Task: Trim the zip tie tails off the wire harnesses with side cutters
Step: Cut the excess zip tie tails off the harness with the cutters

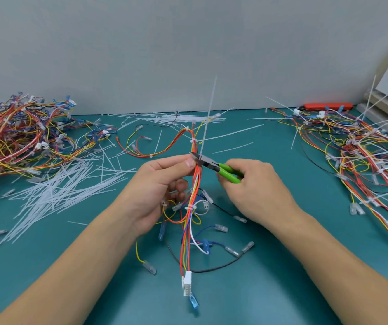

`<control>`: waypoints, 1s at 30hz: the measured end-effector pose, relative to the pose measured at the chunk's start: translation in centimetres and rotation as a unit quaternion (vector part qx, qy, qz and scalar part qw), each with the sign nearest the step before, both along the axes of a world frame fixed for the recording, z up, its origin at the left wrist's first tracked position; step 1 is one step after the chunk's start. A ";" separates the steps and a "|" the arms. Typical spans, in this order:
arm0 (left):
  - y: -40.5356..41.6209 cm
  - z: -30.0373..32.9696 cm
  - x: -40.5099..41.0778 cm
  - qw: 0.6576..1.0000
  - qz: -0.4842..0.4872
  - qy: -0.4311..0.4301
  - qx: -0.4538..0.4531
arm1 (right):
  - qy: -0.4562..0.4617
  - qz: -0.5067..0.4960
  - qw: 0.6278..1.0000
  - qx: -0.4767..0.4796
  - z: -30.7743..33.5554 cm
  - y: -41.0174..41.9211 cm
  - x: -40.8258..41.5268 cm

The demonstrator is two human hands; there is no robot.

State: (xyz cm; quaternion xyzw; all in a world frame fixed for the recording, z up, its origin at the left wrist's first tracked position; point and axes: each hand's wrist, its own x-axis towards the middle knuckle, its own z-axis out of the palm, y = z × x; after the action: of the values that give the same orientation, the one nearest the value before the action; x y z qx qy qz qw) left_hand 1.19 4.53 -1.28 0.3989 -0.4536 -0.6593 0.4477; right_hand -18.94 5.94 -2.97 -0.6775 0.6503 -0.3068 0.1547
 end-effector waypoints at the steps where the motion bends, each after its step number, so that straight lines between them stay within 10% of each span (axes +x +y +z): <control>1: 0.0 0.0 0.0 1.000 -0.002 0.001 -0.002 | 0.006 -0.005 1.000 0.000 0.1 0.0 0.1; 30: 0.0 -0.2 0.1 1.000 0.000 -0.003 -0.002 | 0.018 -0.018 0.999 0.020 -0.2 0.0 0.2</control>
State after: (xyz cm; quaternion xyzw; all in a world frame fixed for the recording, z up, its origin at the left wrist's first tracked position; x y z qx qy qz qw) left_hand 1.26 4.51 -1.44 0.4002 -0.4564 -0.6568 0.4474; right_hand -18.76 5.91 -3.19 -0.6679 0.6712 -0.2842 0.1502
